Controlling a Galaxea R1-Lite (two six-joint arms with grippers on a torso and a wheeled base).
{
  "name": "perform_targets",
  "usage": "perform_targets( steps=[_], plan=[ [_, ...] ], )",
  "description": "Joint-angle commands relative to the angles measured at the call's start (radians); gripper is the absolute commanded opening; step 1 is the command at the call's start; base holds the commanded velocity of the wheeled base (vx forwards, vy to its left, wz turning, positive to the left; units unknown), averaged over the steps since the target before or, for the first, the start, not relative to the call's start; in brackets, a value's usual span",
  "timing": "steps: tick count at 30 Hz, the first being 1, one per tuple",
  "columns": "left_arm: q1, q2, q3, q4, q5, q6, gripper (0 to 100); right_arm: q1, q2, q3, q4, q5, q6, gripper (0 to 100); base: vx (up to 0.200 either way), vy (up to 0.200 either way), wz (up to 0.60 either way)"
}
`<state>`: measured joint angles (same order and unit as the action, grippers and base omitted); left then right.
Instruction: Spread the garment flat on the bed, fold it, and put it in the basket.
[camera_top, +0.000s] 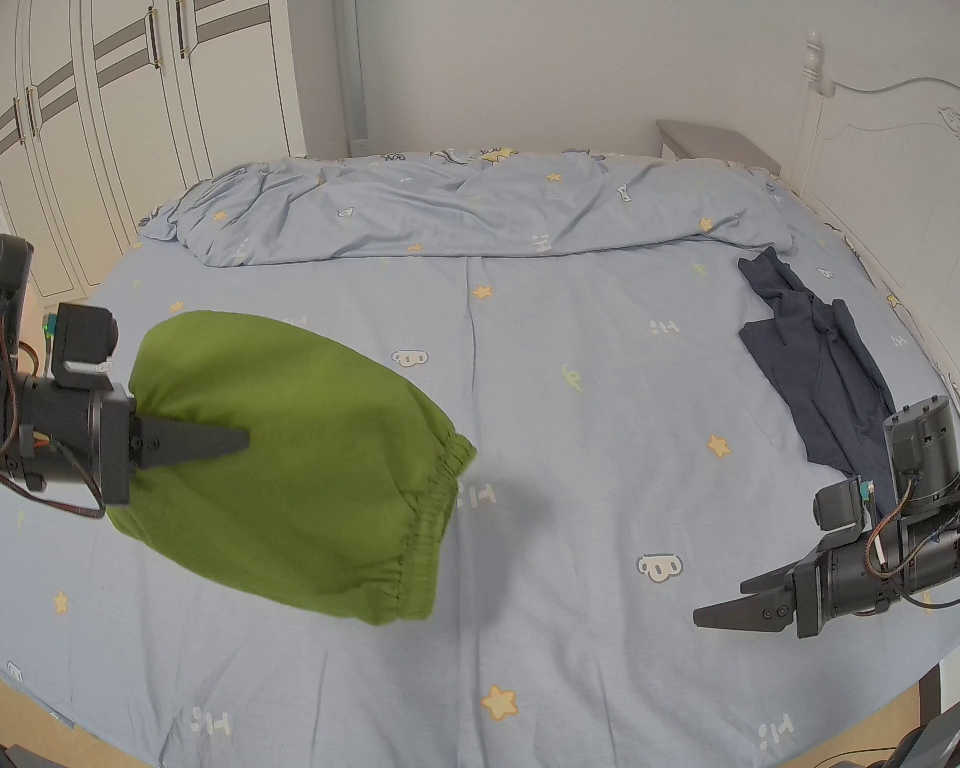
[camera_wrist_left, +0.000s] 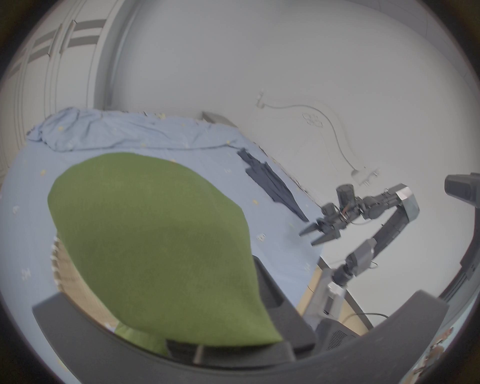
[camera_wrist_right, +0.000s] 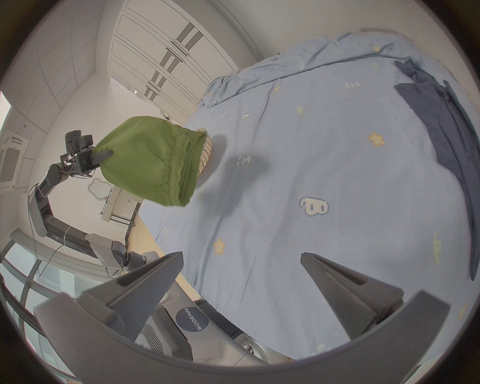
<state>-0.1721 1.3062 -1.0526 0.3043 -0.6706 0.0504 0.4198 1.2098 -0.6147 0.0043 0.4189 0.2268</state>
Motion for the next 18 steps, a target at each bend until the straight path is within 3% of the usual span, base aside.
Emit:
perform_targets(
  steps=[1,11,18],
  plan=[
    [0.112,0.071,-0.057,-0.125,-0.006,0.005,0,0.005,-0.012,-0.002,0.000,-0.023,-0.001,100,0.000,0.000,0.00],
    [0.278,0.268,-0.145,-0.271,-0.026,-0.006,0,-0.003,-0.004,0.003,-0.001,-0.025,-0.006,100,0.000,0.000,0.00],
    [0.359,0.498,-0.216,-0.263,-0.038,-0.015,0,0.005,-0.006,0.004,0.002,-0.025,-0.006,100,0.000,0.000,0.00]
  ],
)
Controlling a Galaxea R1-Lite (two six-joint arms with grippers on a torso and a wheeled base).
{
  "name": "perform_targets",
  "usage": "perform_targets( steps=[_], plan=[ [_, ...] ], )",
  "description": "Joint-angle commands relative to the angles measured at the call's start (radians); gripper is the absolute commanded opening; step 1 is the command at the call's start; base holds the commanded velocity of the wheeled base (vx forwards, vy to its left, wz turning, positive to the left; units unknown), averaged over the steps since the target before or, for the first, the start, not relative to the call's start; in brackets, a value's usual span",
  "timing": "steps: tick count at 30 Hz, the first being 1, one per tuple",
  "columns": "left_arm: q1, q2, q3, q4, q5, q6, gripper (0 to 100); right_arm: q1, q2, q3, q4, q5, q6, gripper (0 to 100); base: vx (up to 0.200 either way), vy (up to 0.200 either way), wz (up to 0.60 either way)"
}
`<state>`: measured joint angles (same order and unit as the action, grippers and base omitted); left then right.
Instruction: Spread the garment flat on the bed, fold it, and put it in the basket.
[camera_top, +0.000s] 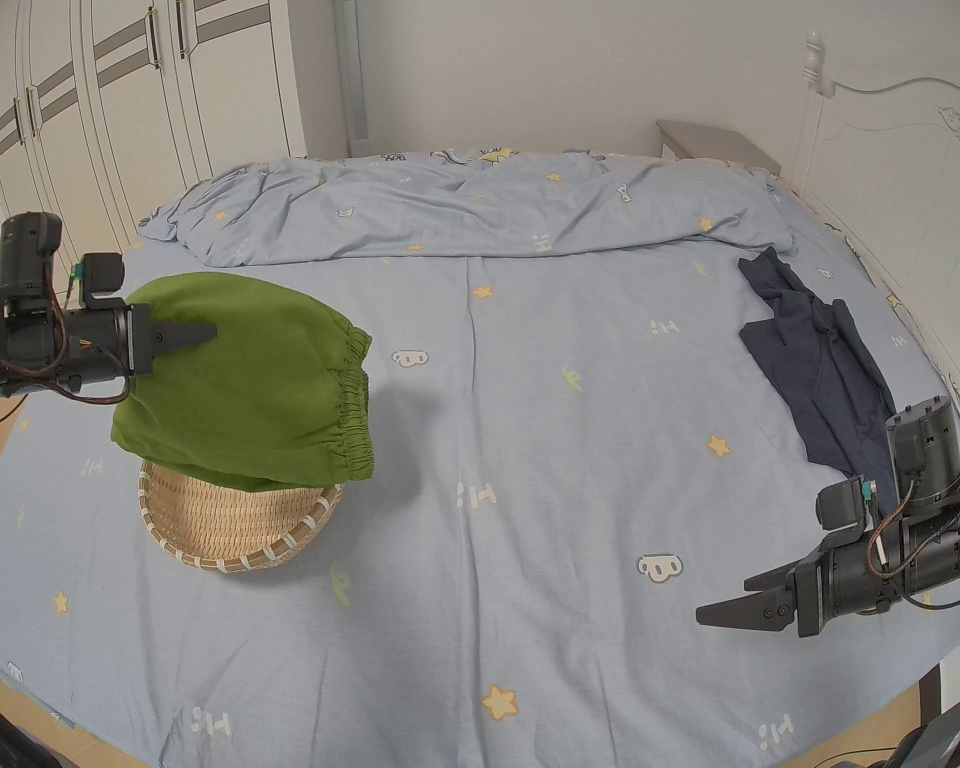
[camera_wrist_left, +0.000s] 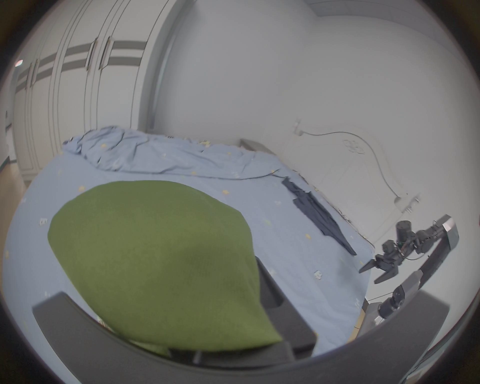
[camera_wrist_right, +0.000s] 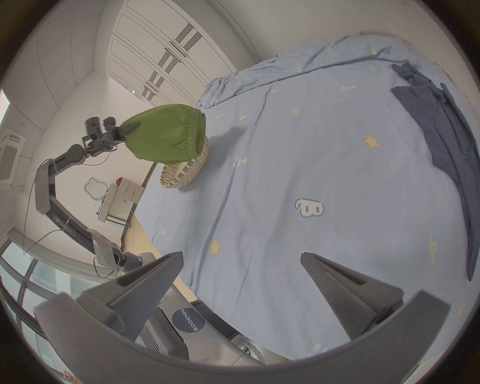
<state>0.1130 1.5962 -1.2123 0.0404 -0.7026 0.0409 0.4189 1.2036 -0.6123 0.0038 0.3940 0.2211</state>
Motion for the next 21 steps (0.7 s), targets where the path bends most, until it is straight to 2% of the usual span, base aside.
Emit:
perform_targets(
  steps=[1,5,7,11,14,18,21],
  plan=[
    [0.097,0.237,-0.058,0.003,-0.005,-0.007,0,0.006,0.001,0.002,0.002,0.000,0.000,100,0.000,0.000,0.00],
    [0.162,0.301,-0.056,0.022,0.006,-0.052,0,0.008,0.001,0.002,0.004,0.000,0.000,100,0.000,0.000,0.00],
    [0.171,0.315,-0.058,0.059,0.009,-0.105,0,0.009,0.001,0.000,0.004,0.000,0.000,100,0.000,0.000,0.00],
    [0.194,0.370,-0.058,0.105,0.023,-0.125,0,0.009,0.001,0.002,0.004,0.000,0.000,100,0.000,0.000,0.00],
    [0.206,0.441,-0.075,0.113,0.058,-0.128,0,0.009,0.004,0.003,0.004,0.002,0.000,100,0.000,0.000,0.00],
    [0.201,0.498,-0.107,0.115,0.183,-0.156,0,0.009,0.005,0.003,0.004,0.002,0.000,100,0.000,0.000,0.00],
    [0.194,0.505,-0.108,0.115,0.212,-0.156,0,0.009,0.005,0.003,0.004,0.002,0.001,100,0.000,0.000,0.00]
  ],
)
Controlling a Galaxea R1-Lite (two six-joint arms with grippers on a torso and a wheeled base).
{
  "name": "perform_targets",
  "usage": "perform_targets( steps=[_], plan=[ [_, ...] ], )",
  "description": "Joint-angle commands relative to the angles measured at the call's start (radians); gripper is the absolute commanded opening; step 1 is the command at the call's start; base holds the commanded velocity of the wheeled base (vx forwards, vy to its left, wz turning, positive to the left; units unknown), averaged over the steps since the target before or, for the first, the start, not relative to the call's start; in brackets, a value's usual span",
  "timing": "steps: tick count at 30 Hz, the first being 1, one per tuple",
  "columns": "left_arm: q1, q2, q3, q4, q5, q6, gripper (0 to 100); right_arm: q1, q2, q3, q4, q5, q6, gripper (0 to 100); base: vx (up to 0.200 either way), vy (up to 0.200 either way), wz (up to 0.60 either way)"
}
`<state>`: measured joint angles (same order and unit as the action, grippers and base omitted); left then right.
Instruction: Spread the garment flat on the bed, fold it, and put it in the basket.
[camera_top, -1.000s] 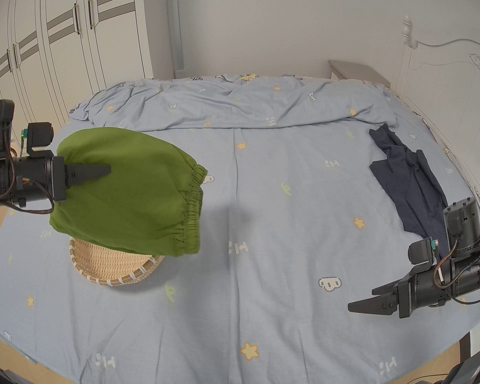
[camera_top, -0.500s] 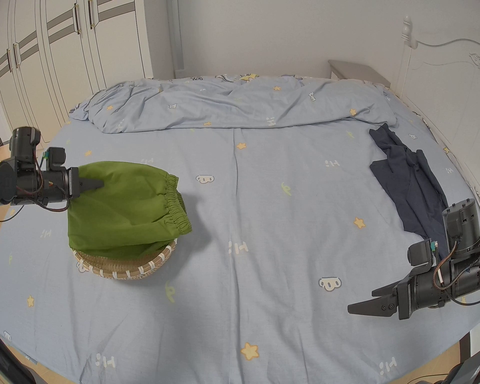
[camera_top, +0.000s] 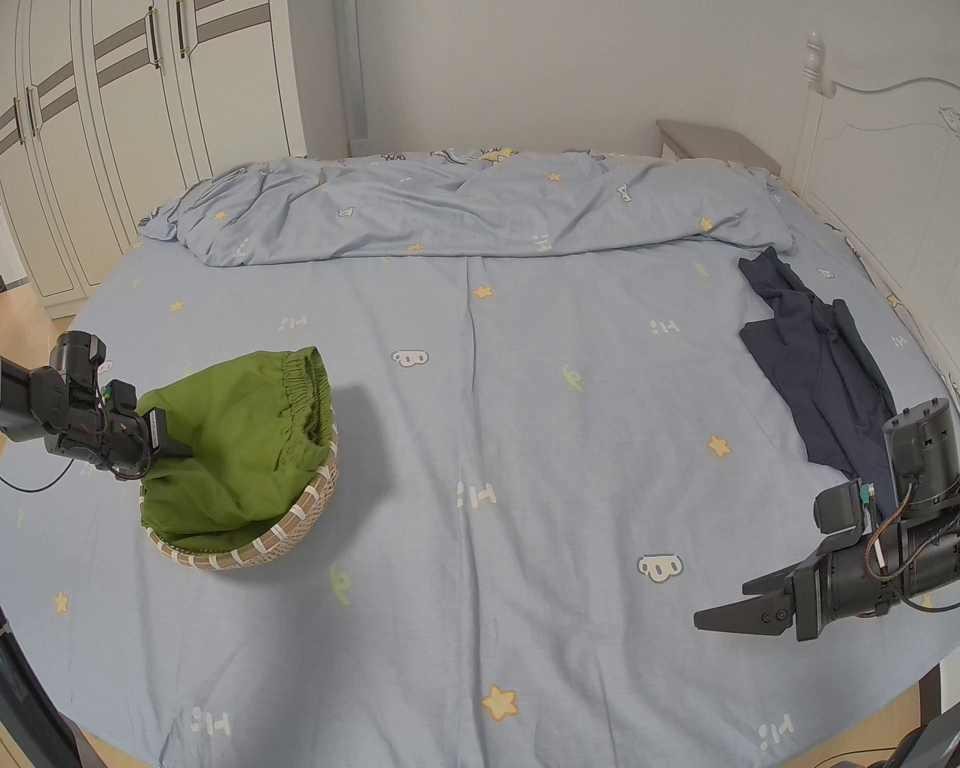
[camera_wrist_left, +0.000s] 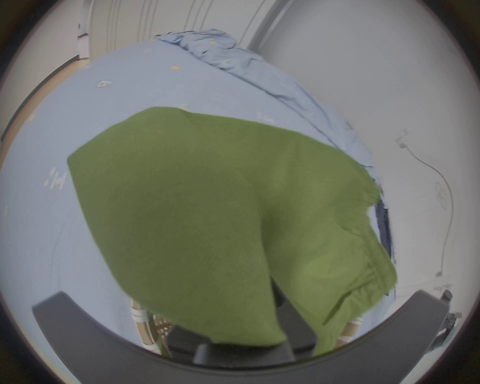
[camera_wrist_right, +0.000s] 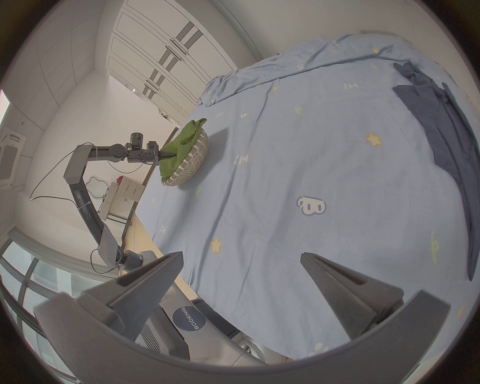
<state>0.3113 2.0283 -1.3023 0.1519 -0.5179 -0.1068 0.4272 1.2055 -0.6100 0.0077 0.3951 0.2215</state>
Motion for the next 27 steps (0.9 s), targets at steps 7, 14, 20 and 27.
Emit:
perform_targets(
  steps=[7,14,20,27],
  plan=[
    [-0.011,0.058,-0.018,0.003,0.029,-0.007,100,0.001,0.005,0.010,-0.005,-0.001,-0.001,100,0.000,0.000,0.00],
    [-0.011,-0.105,0.034,0.003,0.024,-0.008,100,-0.001,0.002,0.010,-0.005,-0.001,-0.001,100,0.000,0.000,0.00],
    [-0.011,-0.353,0.144,-0.011,0.018,-0.005,100,0.001,-0.046,0.015,-0.005,-0.004,-0.033,100,0.000,0.000,0.00],
    [-0.098,-0.800,0.325,-0.005,0.018,0.047,100,-0.088,-0.221,0.049,-0.008,-0.004,-0.126,100,0.000,0.000,0.00]
  ],
)
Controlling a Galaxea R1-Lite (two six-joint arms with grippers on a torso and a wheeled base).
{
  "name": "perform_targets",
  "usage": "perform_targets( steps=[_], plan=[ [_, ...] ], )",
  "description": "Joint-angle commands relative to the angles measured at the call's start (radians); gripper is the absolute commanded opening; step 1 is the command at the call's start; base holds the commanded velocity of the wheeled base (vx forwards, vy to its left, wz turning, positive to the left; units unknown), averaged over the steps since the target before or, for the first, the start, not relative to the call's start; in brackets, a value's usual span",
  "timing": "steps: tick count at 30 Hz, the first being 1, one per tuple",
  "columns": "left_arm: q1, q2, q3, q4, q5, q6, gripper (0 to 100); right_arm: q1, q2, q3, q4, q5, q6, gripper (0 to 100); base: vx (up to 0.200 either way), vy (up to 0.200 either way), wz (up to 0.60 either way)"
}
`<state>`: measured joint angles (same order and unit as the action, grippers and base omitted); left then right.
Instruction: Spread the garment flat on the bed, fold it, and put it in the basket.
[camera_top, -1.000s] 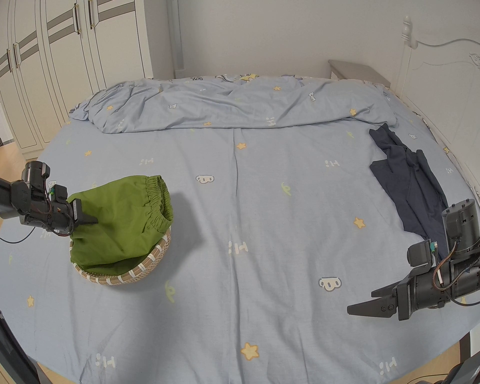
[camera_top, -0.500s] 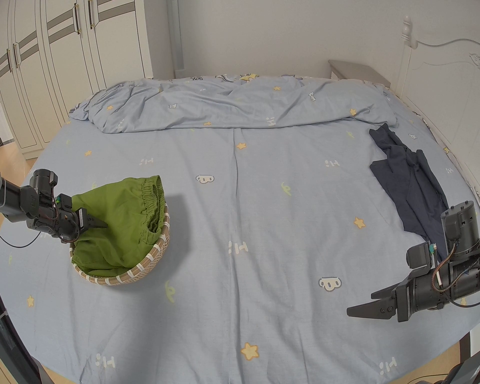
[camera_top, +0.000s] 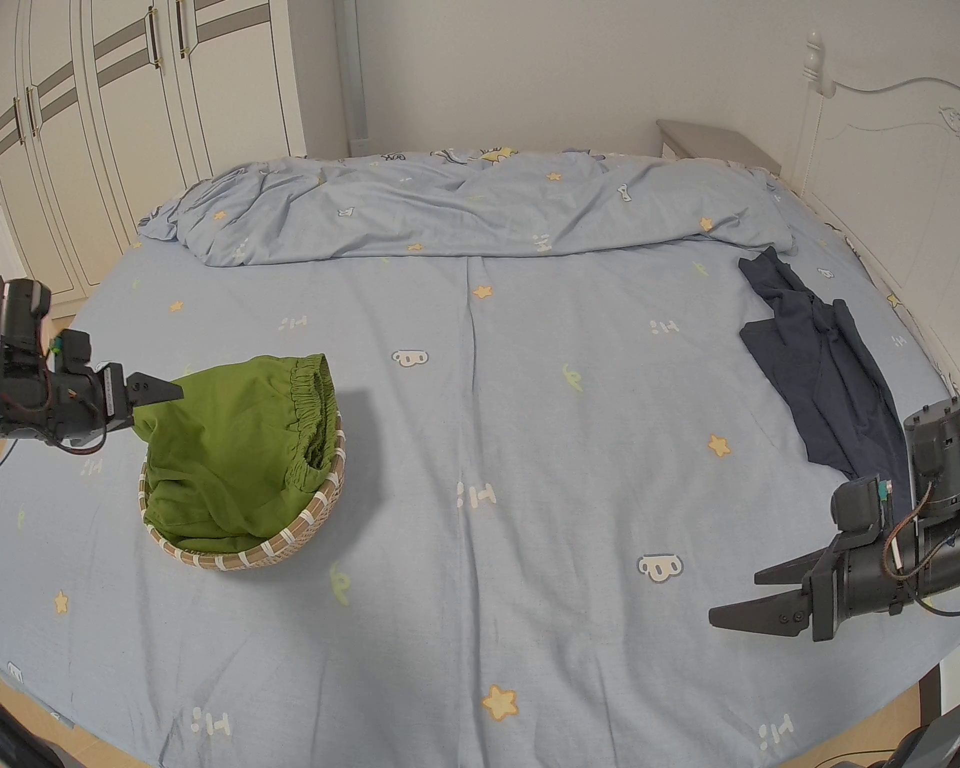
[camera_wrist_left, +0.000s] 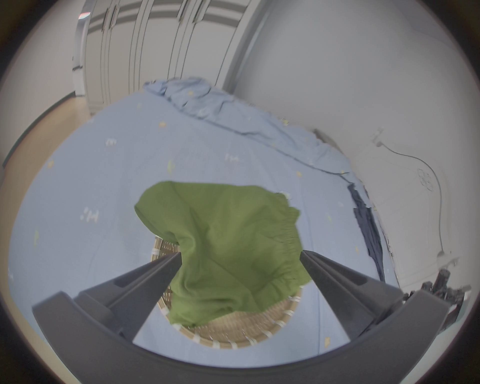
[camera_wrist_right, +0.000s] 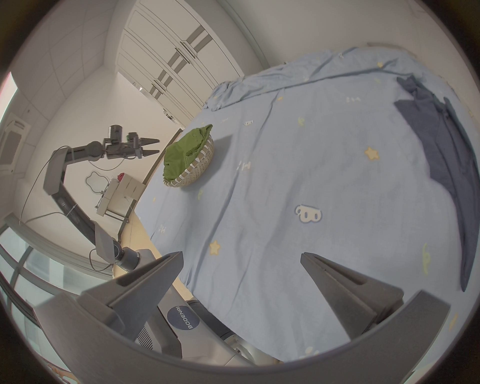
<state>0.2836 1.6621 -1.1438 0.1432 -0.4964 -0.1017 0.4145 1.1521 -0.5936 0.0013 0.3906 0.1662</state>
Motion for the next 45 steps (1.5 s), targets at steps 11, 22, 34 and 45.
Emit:
perform_targets(
  steps=[11,22,34,45],
  plan=[
    [-0.296,-0.981,0.477,0.108,0.018,0.080,100,-0.232,-0.479,0.245,-0.009,0.011,-0.134,100,0.000,0.000,0.00],
    [-0.270,-1.269,0.667,0.177,0.225,-0.018,100,-0.229,-0.924,0.310,0.244,0.017,-0.128,100,0.000,0.000,0.00],
    [-0.159,-1.507,0.840,0.237,0.282,-0.112,100,-0.214,-1.034,0.311,0.399,0.002,-0.112,100,0.000,0.000,0.00],
    [-0.293,-1.593,0.952,0.207,0.298,0.002,100,-0.243,-1.034,0.497,0.163,-0.409,-0.131,100,0.000,0.000,0.00]
  ],
)
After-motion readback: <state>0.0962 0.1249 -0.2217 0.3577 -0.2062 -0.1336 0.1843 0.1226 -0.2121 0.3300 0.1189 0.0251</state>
